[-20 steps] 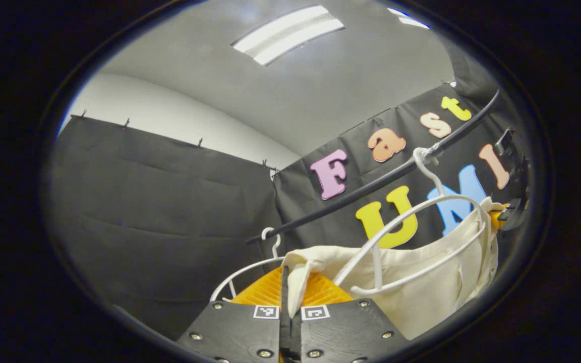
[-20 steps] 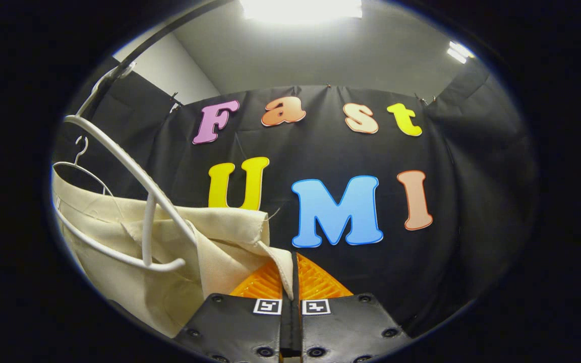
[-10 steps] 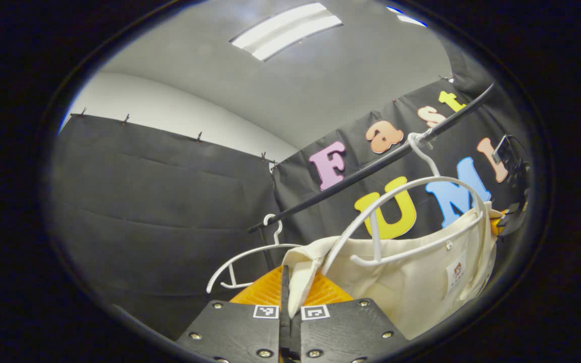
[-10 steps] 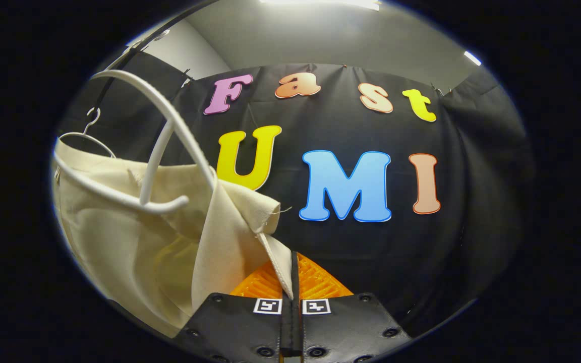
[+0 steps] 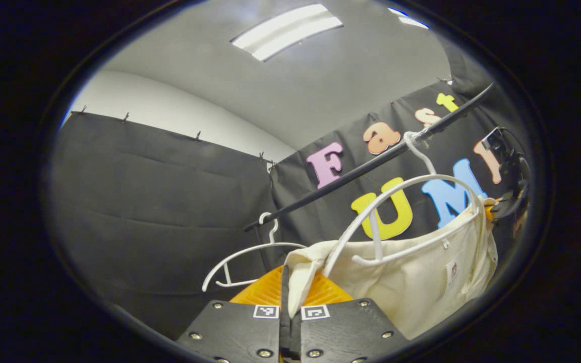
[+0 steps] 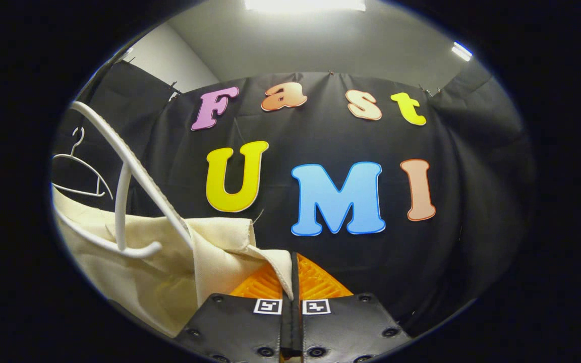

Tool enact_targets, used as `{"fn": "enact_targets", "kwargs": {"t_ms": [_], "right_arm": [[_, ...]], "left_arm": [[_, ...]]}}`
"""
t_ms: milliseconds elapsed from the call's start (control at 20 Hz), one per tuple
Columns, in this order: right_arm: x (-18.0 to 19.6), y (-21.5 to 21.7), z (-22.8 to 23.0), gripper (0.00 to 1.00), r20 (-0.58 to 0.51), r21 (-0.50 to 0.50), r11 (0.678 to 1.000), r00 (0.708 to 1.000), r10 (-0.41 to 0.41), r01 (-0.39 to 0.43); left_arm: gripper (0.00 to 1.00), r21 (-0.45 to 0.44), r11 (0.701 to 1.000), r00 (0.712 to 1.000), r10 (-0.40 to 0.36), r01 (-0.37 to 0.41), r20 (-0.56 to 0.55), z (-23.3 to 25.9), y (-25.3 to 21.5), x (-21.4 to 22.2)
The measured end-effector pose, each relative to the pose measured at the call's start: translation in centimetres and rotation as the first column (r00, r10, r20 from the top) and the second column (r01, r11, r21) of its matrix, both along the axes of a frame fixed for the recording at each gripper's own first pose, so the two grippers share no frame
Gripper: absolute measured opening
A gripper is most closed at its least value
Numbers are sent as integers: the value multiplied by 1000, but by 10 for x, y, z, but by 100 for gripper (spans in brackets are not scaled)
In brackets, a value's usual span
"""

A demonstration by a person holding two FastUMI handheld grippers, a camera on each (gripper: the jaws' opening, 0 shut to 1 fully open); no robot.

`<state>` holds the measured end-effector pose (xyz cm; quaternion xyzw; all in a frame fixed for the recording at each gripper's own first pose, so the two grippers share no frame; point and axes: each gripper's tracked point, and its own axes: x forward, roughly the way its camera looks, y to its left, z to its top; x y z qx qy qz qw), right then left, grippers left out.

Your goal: Grasp the clothes on the hanger with both hands and then place them into the laundry hamper below.

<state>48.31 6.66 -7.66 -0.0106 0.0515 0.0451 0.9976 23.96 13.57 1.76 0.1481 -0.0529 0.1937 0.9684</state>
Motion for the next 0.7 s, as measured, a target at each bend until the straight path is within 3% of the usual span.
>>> {"fn": "enact_targets", "kwargs": {"t_ms": [400, 700], "right_arm": [[27, -16, 21, 0, 108, 44, 999, 994, -22, 17], [20, -6, -31, 0, 14, 30, 999, 999, 34, -35]], "left_arm": [[1, -41, 996, 997, -82, 82, 1, -9, -6, 13], [0, -8, 995, 995, -100, 100, -14, -28, -18, 17]]}}
